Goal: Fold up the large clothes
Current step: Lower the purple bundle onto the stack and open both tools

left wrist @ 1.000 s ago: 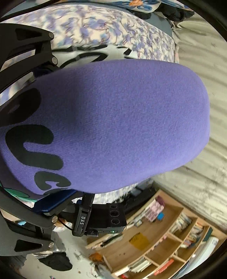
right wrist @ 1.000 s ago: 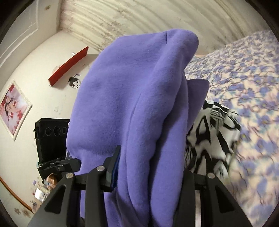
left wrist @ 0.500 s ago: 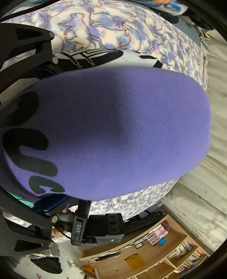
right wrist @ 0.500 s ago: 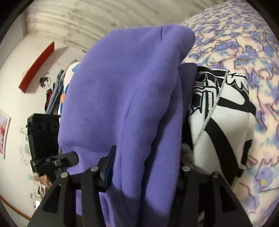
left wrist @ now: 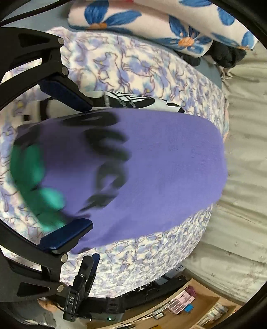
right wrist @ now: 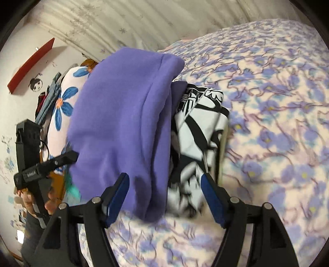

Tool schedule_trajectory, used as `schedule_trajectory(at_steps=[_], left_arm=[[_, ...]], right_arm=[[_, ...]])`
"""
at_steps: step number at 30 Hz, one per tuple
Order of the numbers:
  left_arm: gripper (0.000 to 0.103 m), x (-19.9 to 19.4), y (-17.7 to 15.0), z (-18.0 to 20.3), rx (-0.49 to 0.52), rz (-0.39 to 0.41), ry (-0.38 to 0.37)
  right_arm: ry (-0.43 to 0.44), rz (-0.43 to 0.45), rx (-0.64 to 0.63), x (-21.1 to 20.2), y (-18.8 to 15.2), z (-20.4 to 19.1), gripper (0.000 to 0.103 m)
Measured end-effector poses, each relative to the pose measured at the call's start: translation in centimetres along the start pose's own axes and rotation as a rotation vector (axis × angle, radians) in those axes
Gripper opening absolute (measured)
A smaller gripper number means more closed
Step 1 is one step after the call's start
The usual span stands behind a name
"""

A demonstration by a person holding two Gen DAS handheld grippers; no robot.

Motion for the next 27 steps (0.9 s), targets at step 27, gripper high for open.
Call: schedule_trajectory(at_steps=[27], left_arm=[[0.103, -16.4, -21.2, 22.5, 0.094, 0.097, 0.059]], right_arm=[[-0.093, 0.015, -0.126, -22.2, -16.3, -4.4, 0.072]])
Point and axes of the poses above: each gripper's, at about its wrist camera, not at the fingertips, and x roughly the way its jaws point, z to its right, y to its top, the point moved 2 cm from there along x, roughly the way its jaws point, and after that the axes turned 1 degree about -y, right-handed, at the moved point
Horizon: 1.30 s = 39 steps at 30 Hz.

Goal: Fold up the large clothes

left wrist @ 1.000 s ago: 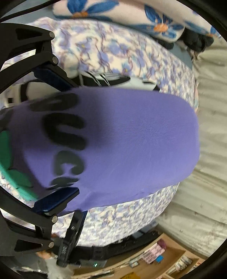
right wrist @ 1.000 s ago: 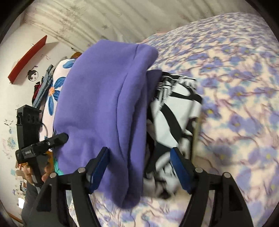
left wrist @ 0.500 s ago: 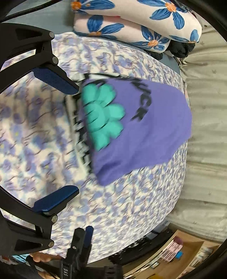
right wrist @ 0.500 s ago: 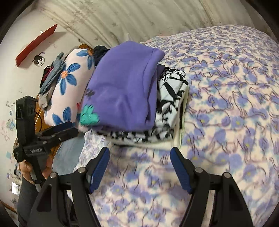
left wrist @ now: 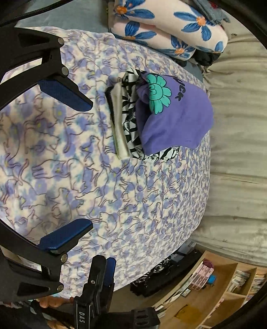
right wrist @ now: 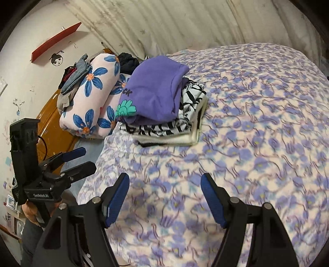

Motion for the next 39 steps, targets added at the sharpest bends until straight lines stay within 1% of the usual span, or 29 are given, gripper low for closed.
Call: schedule_trajectory(at_steps=[1, 4, 7, 11, 13, 18, 19, 22, 25, 27, 28, 29, 31, 34, 39], left_arm=[[0.103, -0.3, -0.8, 0.8, 0.002, 0.004, 0.014], [0.103, -0.6, -3.0, 2.5, -0.005, 0.012, -0.013], [0.103, -0.7, -4.7, 3.9, -0.015, 0.025, -0.015], [0.103, -0.8, -6.9, 6.1, 0.003, 0.066, 0.026], [0.103, -0.8, -7.7, 6.7, 0.008, 0.074, 0.035], [0.102, 0.1, -9.8, 7.9, -0.036, 0.093, 0.086], [0.102, 0.4, -10.2, 8.0, -0.05, 0.095, 0.098], [0.102, 1.1, -11.2, 7.9, -0.09, 0.091, 0.126], [0.102, 2.1, -12.4, 8.0, -0.119, 0.082, 0.143], [0.103, 2.6, -13.4, 8.3, -0.135, 0.078, 0.133], [0.102, 2.8, -13.8, 8.5, -0.141, 0.073, 0.126], [0.102, 3.1, -14.3, 8.8, -0.147, 0.067, 0.119], [0.102, 3.5, -15.2, 9.3, -0.157, 0.054, 0.107], [0.102, 3.8, -16.0, 9.9, -0.153, 0.047, 0.111], [0.103, 3.2, -16.6, 11.1, -0.132, 0.076, 0.133]], right_arm=[[-0.006, -0.002, 0.001, -0.3, -0.8, 0.2, 0.072], [-0.038, -0.007, -0.024, -0.9, -3.0, 0.6, 0.072], [-0.056, -0.012, -0.016, -1.1, -4.7, 1.3, 0.072], [-0.08, -0.001, 0.013, -1.3, -6.8, 2.2, 0.072], [-0.121, 0.014, 0.019, -1.5, -8.0, 2.7, 0.072], [-0.203, 0.044, 0.034, -1.8, -10.3, 3.6, 0.072], [-0.215, 0.047, 0.035, -1.9, -10.6, 3.8, 0.073], [-0.26, 0.074, 0.038, -2.3, -11.9, 4.2, 0.082], [-0.299, 0.128, 0.054, -3.2, -13.5, 4.5, 0.083], [-0.317, 0.159, 0.068, -3.7, -14.4, 4.7, 0.084], [-0.321, 0.168, 0.075, -3.9, -14.8, 4.8, 0.087], [-0.327, 0.175, 0.081, -4.0, -15.2, 4.9, 0.092], [-0.343, 0.187, 0.088, -4.3, -15.8, 4.9, 0.098], [-0.355, 0.197, 0.09, -4.6, -16.6, 5.0, 0.098], [-0.369, 0.195, 0.09, -4.7, -17.7, 5.2, 0.098]])
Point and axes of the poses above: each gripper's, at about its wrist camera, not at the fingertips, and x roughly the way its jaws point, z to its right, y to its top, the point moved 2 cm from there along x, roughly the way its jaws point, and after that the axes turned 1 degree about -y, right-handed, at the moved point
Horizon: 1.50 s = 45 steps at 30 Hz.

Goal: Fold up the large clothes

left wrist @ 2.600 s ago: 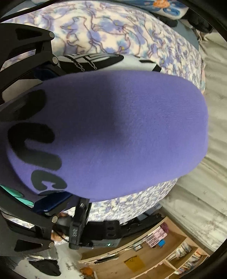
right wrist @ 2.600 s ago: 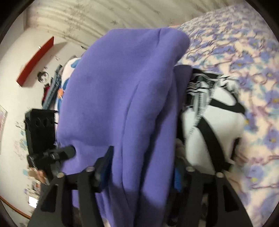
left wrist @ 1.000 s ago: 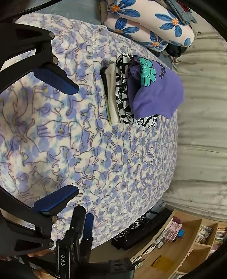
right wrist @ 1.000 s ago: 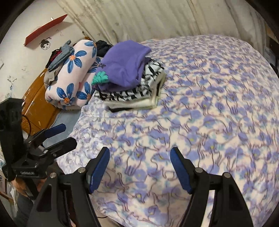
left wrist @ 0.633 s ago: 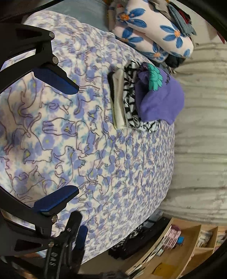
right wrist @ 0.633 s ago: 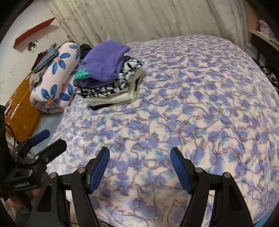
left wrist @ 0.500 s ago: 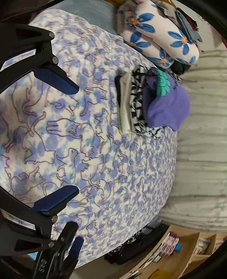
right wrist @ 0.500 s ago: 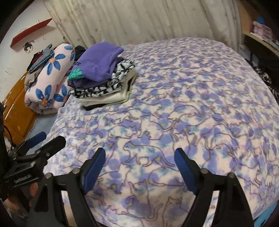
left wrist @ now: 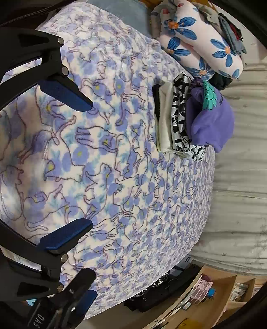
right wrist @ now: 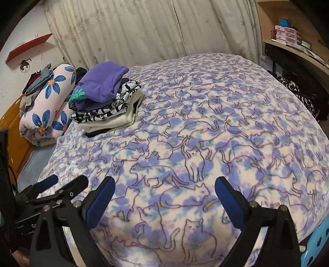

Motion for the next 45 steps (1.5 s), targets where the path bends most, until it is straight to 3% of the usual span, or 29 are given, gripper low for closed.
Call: schedule_trajectory(at_steps=[7, 45], left_arm=[[0.102, -0.6, -0.3, 1.0, 0.034, 0.022, 0.038], [0.102, 1.6, -0.9, 0.8, 0.021, -0.02, 0.061]], right_arm=[[0.011, 0.008, -0.005, -0.2, -0.7, 0.2, 0.098], [0.027, -0.027, 0.016, 1.4, -1.4, 1.0, 0.098]])
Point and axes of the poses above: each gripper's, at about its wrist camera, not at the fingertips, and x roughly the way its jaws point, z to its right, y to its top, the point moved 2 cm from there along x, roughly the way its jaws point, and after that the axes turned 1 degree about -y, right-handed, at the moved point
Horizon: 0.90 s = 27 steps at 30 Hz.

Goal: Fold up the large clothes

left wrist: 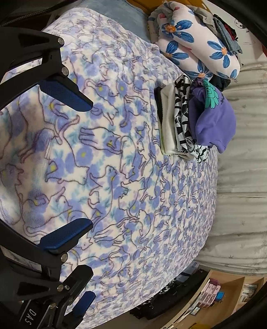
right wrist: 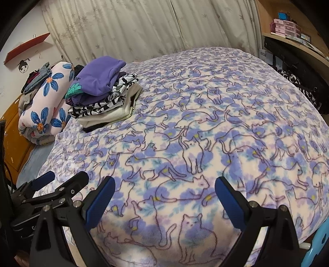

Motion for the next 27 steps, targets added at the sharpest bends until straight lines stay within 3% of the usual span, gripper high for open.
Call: schedule_trajectory(at_steps=[27], left_arm=[[0.1, 1.0, -0.5, -0.2, 0.009, 0.0, 0.012]], right_arm=[[-0.006, -0.023, 0.005, 1.3, -0.4, 0.2, 0.098]])
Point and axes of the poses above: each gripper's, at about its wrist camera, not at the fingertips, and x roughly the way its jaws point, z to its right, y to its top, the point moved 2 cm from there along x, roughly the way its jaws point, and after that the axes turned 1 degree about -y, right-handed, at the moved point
